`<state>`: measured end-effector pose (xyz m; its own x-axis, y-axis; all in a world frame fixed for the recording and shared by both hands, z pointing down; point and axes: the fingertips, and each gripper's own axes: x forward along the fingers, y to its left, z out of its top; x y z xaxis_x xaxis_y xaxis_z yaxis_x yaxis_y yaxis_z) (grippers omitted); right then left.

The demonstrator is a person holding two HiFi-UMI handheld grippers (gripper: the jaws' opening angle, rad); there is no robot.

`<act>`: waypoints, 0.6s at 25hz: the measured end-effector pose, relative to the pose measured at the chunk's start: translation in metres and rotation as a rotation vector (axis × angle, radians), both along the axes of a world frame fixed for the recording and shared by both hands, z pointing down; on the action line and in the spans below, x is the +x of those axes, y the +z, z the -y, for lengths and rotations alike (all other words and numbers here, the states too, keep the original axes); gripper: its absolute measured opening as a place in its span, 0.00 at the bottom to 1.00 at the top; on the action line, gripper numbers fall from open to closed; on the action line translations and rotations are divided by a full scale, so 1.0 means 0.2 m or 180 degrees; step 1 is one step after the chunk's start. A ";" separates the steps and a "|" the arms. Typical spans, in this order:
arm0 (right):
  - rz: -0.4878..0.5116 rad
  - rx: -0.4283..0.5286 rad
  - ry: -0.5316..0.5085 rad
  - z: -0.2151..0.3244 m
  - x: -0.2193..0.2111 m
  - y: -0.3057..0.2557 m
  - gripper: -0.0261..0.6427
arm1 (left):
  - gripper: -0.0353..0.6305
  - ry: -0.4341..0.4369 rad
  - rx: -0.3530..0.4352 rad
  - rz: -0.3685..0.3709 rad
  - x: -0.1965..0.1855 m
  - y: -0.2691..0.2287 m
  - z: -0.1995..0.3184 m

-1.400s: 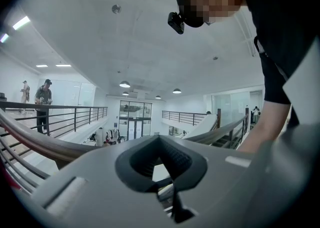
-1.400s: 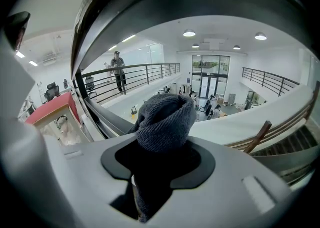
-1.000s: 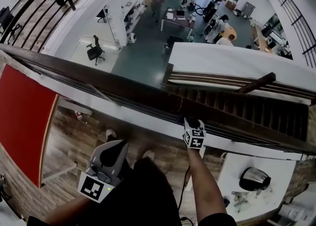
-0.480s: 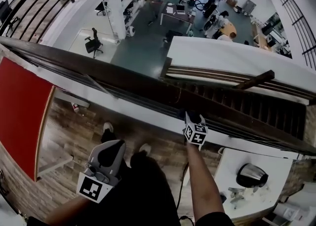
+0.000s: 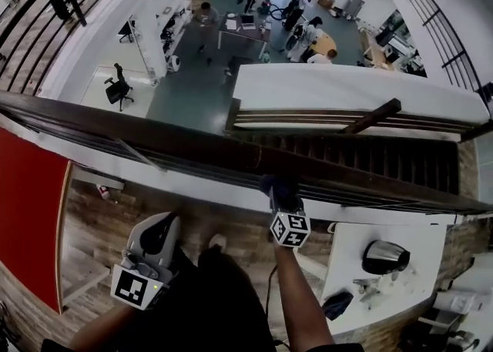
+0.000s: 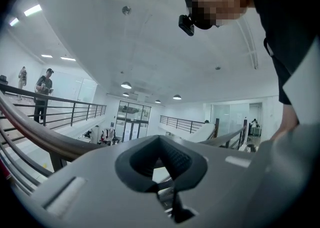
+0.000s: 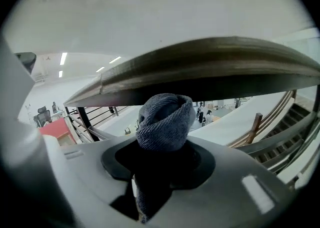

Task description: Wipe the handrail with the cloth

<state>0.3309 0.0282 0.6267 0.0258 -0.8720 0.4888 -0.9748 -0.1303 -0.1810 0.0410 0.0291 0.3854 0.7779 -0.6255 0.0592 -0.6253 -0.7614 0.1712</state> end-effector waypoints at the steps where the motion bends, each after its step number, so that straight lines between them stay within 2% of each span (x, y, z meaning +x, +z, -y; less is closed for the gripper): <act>1: -0.0017 0.0045 0.0013 -0.02 -0.01 -0.04 0.27 | 0.05 0.0008 0.0039 -0.0036 0.00 -0.02 0.03; 6: -0.0089 0.0242 0.0099 -0.12 -0.10 -0.26 0.26 | 0.05 0.0111 0.0245 -0.0007 -0.02 -0.08 0.08; 10: 0.0017 0.0598 0.0265 -0.19 -0.13 -0.48 0.26 | 0.05 0.0244 0.0370 -0.0088 -0.02 -0.11 0.13; 15: -0.0190 0.0827 0.0321 -0.25 -0.22 -0.72 0.26 | 0.05 0.0324 0.0370 -0.0238 -0.04 -0.13 0.16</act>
<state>0.2874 0.0787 0.4830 0.1407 -0.9595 0.2442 -0.9692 -0.1838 -0.1637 0.0323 -0.0021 0.3587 0.8371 -0.5426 -0.0694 -0.5328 -0.8375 0.1215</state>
